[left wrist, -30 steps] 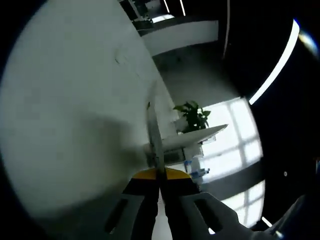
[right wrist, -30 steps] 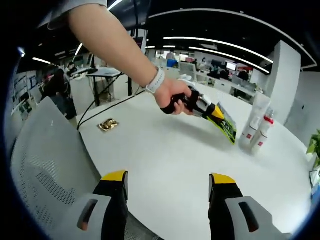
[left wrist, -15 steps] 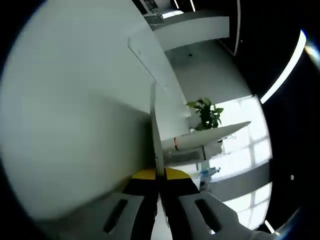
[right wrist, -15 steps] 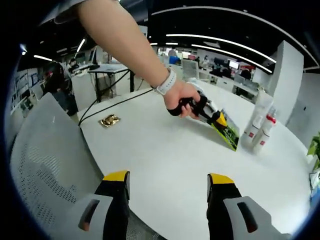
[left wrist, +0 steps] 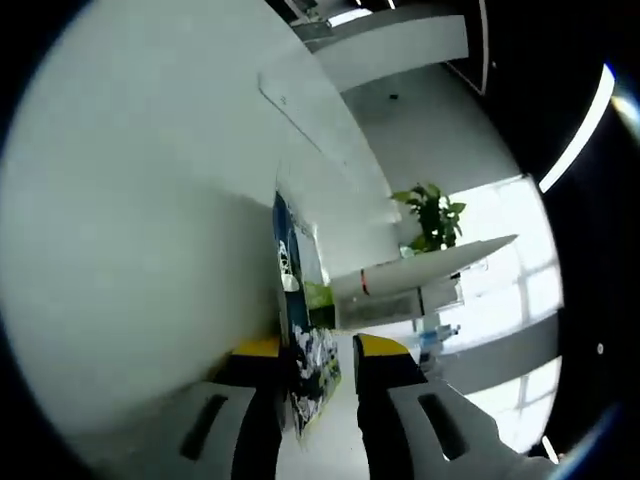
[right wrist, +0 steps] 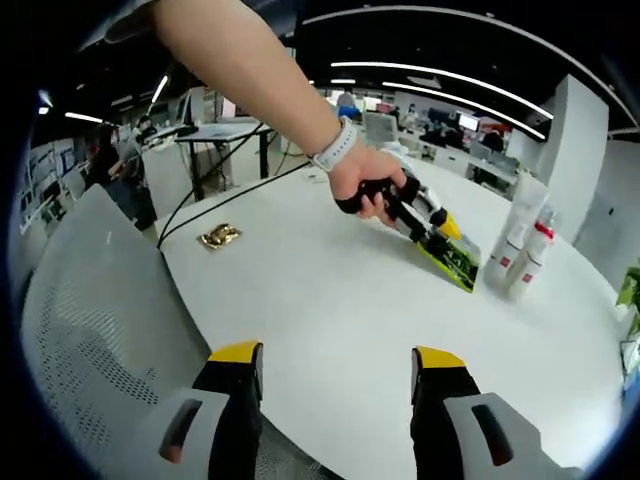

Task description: Arrange the skincare products in the storage area until every visible bottle or jar stands upright without overlapping.

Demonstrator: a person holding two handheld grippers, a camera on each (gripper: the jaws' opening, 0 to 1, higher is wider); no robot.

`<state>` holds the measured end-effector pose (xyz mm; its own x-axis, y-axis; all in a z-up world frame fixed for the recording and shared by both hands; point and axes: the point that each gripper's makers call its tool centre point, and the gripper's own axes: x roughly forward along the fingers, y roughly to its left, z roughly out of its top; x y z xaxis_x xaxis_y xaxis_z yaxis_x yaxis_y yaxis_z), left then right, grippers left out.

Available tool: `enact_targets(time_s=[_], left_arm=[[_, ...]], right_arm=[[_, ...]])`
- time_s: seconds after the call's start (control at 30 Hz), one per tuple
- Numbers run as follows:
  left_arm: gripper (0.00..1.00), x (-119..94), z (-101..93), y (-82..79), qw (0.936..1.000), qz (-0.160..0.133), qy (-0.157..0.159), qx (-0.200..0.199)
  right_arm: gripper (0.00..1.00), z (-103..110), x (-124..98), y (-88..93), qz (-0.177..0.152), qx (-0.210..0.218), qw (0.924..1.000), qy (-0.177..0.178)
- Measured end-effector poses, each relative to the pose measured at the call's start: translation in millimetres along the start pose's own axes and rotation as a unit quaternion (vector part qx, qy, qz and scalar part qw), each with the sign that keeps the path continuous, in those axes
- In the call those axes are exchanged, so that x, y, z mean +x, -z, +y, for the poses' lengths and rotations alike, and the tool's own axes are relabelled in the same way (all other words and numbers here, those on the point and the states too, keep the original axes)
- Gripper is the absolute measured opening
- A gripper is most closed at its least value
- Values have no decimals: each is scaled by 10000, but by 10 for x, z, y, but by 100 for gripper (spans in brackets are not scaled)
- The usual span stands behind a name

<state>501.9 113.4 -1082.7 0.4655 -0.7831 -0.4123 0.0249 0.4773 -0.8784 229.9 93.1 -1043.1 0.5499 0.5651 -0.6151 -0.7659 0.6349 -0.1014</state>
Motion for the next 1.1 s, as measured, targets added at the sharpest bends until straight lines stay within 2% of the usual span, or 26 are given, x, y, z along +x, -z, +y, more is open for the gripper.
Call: enact_targets(time_s=[0.17,0.3,0.43,0.47,0.57,0.67,0.83,0.93,1.1], left_arm=[[27,-31,-12,59,9996,164,-206,54],[35,-60,-68,45,9994,116,-305,77],[43,-60,-85,-8,9980,43,-535,347],[45,-64,-73,-31,9965,29,-649,529],[50,-76,-118,-39,9947,22,-776,676],[53,-101,-117,-35,9903,58,-1003,960],[54,-78,-108,-41,9882,89,-1099,1060],[54,-73,-17,-30,9820,189,-1374,1284],[57,-16,-73,-5,9782,251,-1382,1528]], right_arm=[[55,6,2,25,63,-30,10000,-15],[54,8,4,36,88,-40,9999,-24],[54,9,5,42,97,-61,9999,-31],[53,10,8,45,104,-62,9999,-35],[52,13,11,79,199,-89,9997,-51],[51,7,8,63,159,-82,9998,-37],[51,4,6,69,165,-90,9998,-28],[51,-8,4,77,184,-109,9998,0],[51,-25,5,83,196,-112,9997,36]])
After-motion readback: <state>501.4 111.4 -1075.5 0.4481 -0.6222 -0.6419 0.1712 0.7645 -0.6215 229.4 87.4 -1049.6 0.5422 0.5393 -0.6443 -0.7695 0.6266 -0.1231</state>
